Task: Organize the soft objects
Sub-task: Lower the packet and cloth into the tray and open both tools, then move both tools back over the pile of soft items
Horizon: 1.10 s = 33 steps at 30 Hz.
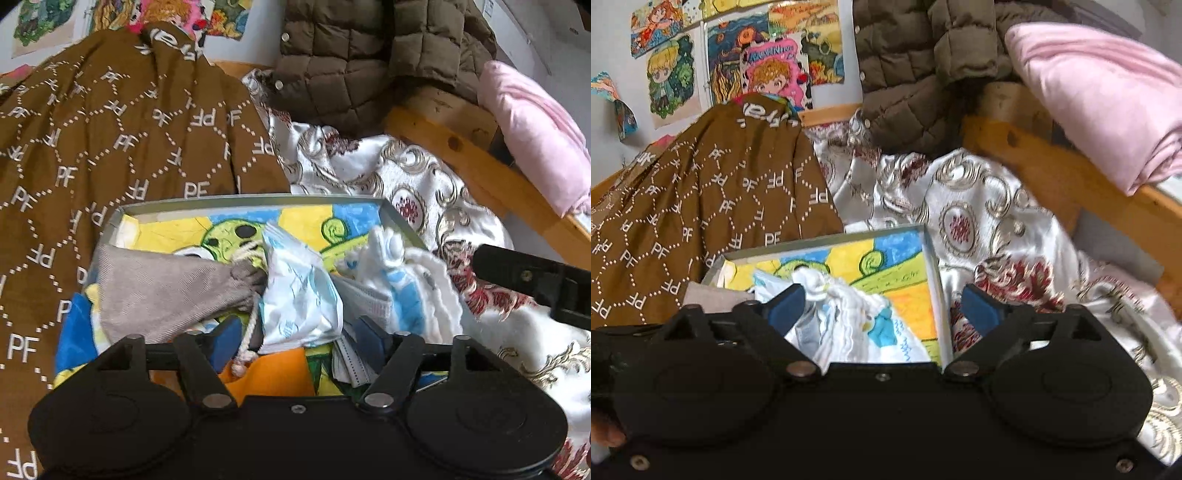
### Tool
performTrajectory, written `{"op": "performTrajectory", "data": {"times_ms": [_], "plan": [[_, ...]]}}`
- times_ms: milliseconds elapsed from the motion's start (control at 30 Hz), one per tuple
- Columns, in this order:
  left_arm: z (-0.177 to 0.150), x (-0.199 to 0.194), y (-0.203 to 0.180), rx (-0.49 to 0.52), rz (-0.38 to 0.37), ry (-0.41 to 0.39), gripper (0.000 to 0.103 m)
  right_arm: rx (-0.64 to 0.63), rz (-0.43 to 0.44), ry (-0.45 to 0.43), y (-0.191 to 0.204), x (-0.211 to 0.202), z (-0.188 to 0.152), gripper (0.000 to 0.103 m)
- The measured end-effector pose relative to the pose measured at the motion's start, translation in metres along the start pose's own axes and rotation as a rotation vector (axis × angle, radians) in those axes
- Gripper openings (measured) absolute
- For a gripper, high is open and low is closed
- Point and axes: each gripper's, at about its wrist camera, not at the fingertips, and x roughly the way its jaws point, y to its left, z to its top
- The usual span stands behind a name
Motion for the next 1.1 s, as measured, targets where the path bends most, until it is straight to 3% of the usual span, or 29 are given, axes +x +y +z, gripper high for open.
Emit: {"op": "performTrajectory", "data": {"times_ms": [133,667,767,1100], "plan": [[0.006,-0.019,0.004,-0.025,0.007,-0.034,0.081,-0.014,-0.009,-0.038,0.001,-0.023,0.015,0.102],[0.020,-0.109,0.031,-0.092,0.063,-0.172,0.096,-0.078,-0.011,-0.117,0.040,-0.115,0.050,0.102],[0.016,-0.124,0.040,-0.113,0.085,-0.199,0.102,-0.095,0.002,-0.119,0.052,-0.132,0.049,0.102],[-0.016,-0.167,0.081,-0.163,0.138,-0.199,0.102,-0.136,0.059,-0.067,0.082,-0.159,0.034,0.103]]}}
